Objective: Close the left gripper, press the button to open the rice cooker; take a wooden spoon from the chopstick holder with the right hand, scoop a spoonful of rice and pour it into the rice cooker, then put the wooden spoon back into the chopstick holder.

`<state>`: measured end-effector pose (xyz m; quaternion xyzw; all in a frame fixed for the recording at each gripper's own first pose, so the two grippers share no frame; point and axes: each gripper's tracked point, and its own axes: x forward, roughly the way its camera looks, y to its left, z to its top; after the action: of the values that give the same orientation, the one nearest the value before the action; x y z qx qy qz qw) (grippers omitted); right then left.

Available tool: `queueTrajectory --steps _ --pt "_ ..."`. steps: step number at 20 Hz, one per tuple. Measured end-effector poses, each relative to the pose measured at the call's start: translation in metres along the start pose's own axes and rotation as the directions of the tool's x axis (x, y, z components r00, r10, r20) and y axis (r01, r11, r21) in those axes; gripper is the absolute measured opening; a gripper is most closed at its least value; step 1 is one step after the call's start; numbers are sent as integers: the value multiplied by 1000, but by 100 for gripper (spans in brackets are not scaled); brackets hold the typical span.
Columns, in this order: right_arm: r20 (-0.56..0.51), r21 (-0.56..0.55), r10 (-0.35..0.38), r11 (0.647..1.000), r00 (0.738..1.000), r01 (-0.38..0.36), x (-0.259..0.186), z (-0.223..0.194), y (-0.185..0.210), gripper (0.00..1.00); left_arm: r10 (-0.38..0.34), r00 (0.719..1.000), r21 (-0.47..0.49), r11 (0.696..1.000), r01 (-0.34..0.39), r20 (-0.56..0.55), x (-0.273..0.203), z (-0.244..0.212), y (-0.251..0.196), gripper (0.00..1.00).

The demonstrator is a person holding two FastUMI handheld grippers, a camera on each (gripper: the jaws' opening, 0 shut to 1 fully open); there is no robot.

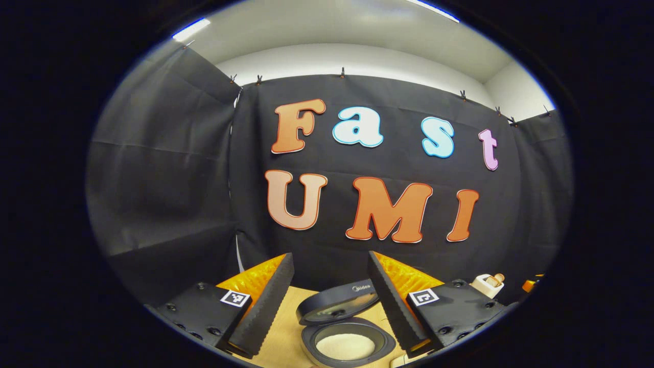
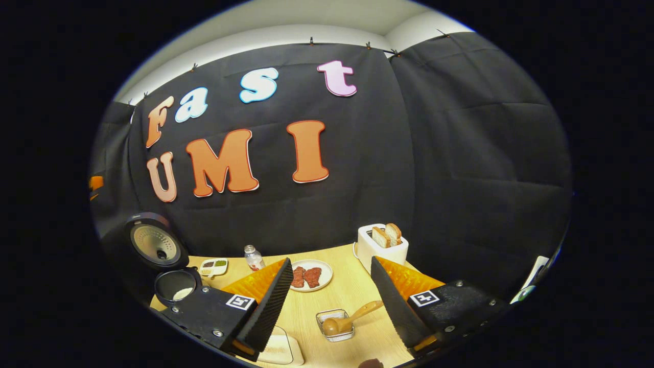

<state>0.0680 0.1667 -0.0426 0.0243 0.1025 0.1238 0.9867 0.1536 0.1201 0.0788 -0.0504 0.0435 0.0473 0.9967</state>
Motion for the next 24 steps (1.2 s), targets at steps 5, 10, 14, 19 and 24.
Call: queueTrajectory --steps 5,10,14,19,24 --pt "45 -13 23 1000 999 -22 -12 27 10 95 -21 994 22 999 23 -105 85 -29 -25 94" --pt "82 -33 20 999 996 -17 -23 48 10 95 -44 960 -6 999 44 -277 137 -110 -29 98" --pt "107 -57 0 998 994 6 -23 52 3 95 -27 942 -23 1000 20 -333 140 -143 -21 98" --pt "62 -12 9 1000 998 -9 -13 31 6 95 -46 945 10 999 52 -325 122 -150 -31 96" --pt "89 -80 9 997 996 -1 -31 30 4 95 -91 949 -3 996 94 -301 90 -157 -46 98"
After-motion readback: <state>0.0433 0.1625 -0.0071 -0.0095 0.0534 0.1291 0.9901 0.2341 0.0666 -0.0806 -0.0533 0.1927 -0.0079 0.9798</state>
